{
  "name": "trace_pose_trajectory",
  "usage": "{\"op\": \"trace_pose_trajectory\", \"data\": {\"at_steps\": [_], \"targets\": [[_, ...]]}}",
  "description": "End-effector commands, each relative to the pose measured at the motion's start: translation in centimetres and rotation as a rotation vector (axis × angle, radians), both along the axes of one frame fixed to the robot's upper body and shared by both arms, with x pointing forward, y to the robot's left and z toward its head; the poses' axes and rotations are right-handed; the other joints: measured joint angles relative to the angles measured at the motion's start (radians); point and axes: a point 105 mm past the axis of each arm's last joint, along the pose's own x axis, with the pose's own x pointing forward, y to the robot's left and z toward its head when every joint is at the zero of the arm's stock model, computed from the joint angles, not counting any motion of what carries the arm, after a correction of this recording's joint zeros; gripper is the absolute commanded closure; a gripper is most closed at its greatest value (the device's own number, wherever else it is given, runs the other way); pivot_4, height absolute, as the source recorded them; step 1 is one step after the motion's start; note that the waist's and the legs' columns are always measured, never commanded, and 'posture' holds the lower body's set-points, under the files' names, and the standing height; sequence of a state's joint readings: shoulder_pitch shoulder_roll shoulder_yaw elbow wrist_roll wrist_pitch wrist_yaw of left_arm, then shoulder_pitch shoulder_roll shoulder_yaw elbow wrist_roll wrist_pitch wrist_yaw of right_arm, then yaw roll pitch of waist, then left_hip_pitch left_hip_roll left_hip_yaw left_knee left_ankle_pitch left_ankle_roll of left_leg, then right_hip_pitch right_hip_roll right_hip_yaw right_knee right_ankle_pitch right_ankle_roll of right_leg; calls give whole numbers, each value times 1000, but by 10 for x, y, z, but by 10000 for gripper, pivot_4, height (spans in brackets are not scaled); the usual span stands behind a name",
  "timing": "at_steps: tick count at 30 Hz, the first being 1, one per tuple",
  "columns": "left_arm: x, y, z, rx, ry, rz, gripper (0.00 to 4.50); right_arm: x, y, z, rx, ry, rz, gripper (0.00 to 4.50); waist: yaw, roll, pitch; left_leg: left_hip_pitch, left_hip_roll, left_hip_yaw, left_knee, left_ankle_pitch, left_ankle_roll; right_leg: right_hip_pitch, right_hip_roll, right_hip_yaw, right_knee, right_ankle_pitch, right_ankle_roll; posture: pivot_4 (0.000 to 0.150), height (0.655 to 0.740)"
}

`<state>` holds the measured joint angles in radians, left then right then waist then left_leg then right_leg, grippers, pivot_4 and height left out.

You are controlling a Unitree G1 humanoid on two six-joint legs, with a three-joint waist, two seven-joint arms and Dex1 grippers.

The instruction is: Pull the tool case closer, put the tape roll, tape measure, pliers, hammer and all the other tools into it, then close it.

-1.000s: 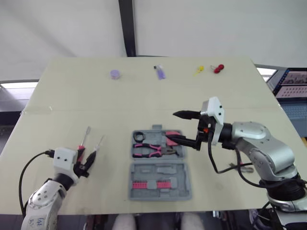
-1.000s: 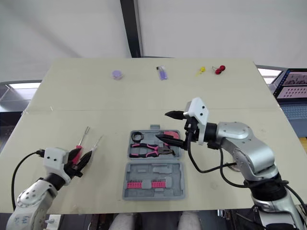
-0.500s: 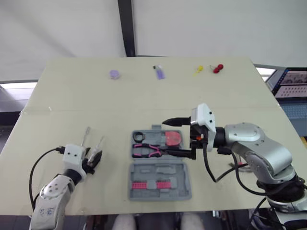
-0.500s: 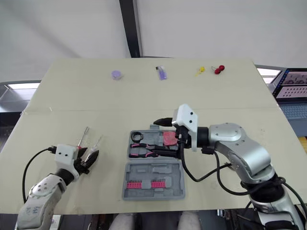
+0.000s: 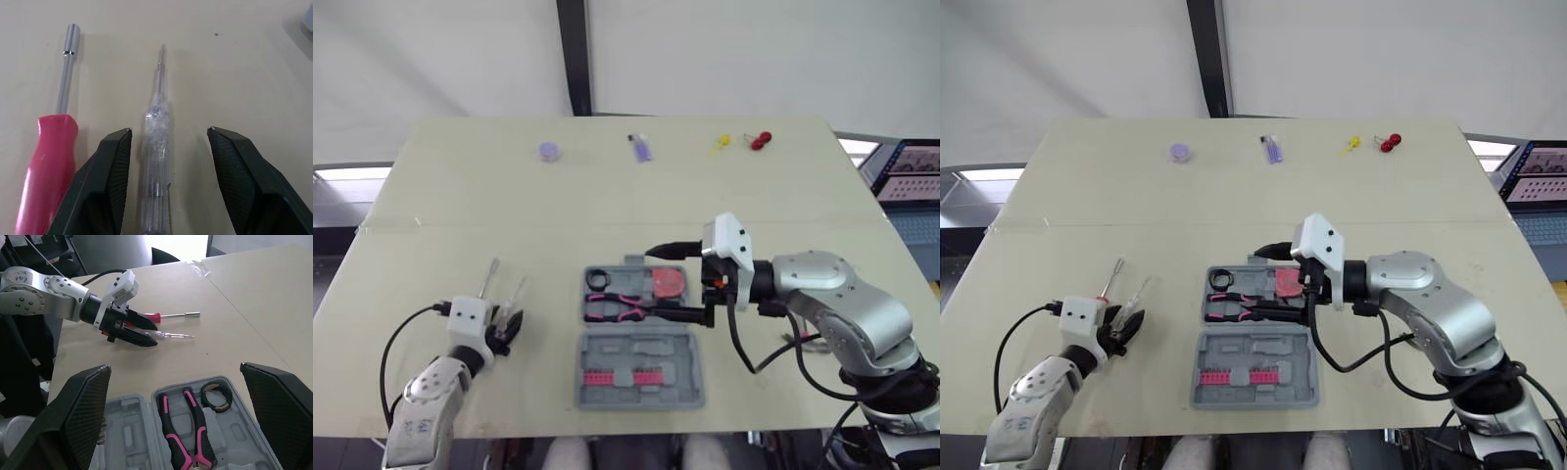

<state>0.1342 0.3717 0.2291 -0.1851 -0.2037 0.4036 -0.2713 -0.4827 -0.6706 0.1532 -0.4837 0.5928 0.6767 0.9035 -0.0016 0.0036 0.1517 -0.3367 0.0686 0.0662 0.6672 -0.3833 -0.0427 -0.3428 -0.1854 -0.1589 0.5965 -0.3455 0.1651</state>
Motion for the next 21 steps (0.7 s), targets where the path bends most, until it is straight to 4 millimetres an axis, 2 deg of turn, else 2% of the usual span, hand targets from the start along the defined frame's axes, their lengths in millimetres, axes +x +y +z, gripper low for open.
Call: {"op": "trace_pose_trajectory", "data": {"at_steps": [1, 14, 17, 20, 21], "targets": [[2, 2, 3, 18, -12, 2, 18337, -5, 0, 5, 3, -36, 22, 0, 0, 0, 0, 0, 0, 0, 0, 0, 0, 0, 0, 0, 0, 0, 0, 1500, 7400], [3, 1, -7, 11, 29, 1, 18337, -3, -3, 3, 8, -32, 7, 0, 1, 0, 0, 0, 0, 0, 0, 0, 0, 0, 0, 0, 0, 0, 0, 1500, 7400], [3, 1, -7, 6, 29, 0, 26910, -3, -4, 3, 10, -31, 6, 0, 2, 0, 0, 0, 0, 0, 0, 0, 0, 0, 0, 0, 0, 0, 0, 1500, 7400], [3, 1, -7, 12, 25, -1, 42527, -3, -4, 3, 11, -29, 4, 0, 2, 0, 0, 0, 0, 0, 0, 0, 0, 0, 0, 0, 0, 0, 0, 1500, 7400], [3, 1, -8, 13, 24, -1, 44531, -3, -4, 3, 11, -28, 3, 0, 2, 0, 0, 0, 0, 0, 0, 0, 0, 0, 0, 0, 0, 0, 0, 1500, 7400]]}}
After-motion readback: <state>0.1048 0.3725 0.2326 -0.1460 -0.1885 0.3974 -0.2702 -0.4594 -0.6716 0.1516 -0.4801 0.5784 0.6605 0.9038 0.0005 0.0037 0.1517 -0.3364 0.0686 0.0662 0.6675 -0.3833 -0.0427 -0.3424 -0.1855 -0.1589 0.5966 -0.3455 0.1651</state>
